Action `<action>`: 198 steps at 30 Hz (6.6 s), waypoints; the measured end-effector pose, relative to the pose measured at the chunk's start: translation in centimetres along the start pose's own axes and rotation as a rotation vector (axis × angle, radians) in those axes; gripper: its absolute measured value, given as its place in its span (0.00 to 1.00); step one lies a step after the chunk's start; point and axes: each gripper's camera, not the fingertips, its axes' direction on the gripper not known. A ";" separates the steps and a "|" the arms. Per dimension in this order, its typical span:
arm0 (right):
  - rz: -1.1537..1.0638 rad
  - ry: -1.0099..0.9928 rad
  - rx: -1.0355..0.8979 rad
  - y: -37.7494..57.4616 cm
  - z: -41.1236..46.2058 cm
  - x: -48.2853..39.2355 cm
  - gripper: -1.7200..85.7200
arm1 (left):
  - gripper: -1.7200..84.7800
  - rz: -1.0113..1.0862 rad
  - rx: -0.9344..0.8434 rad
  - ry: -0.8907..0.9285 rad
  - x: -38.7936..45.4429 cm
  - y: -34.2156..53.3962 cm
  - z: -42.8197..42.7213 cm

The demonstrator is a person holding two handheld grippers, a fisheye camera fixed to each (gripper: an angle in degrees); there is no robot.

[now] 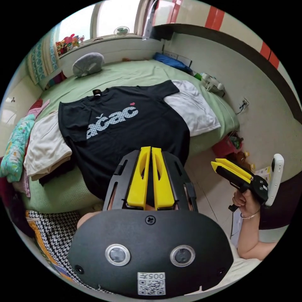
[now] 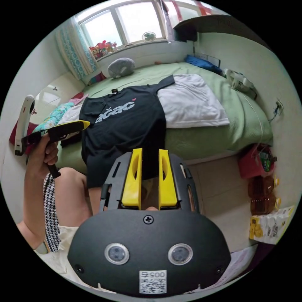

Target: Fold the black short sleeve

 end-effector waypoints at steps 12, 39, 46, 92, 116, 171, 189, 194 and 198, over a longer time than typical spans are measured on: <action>0.105 0.036 0.094 -0.2 -1.1 9.8 0.10 | 0.08 0.093 -0.047 0.003 7.1 -5.8 8.2; 0.066 0.076 0.053 -29.4 20.2 9.1 0.11 | 0.07 0.099 0.008 0.211 0.0 -23.9 24.0; 0.024 0.066 0.136 -33.3 21.1 4.6 0.05 | 0.07 0.066 0.025 0.237 -3.0 -26.0 25.2; -0.283 0.092 -0.128 -51.2 49.9 -21.8 0.01 | 0.06 -0.151 0.006 0.319 -25.8 -33.5 29.3; -0.443 -0.051 -0.175 -36.0 44.8 -25.5 0.12 | 0.06 -0.159 -0.013 0.328 -30.2 -32.4 28.2; -0.198 0.173 -0.009 -8.7 31.3 -30.6 0.01 | 0.01 -0.155 -0.121 0.168 -25.2 -16.8 26.5; -0.228 -0.003 -0.109 -7.8 31.7 -29.7 0.01 | 0.02 -0.105 -0.146 -0.063 -19.5 -8.2 27.0; -0.295 0.079 -0.110 -7.4 32.0 -31.7 0.01 | 0.02 -0.112 -0.112 -0.064 -18.8 -7.0 26.6; -0.319 0.125 -0.108 -7.2 32.3 -32.8 0.01 | 0.02 -0.127 -0.093 -0.048 -18.6 -6.4 26.1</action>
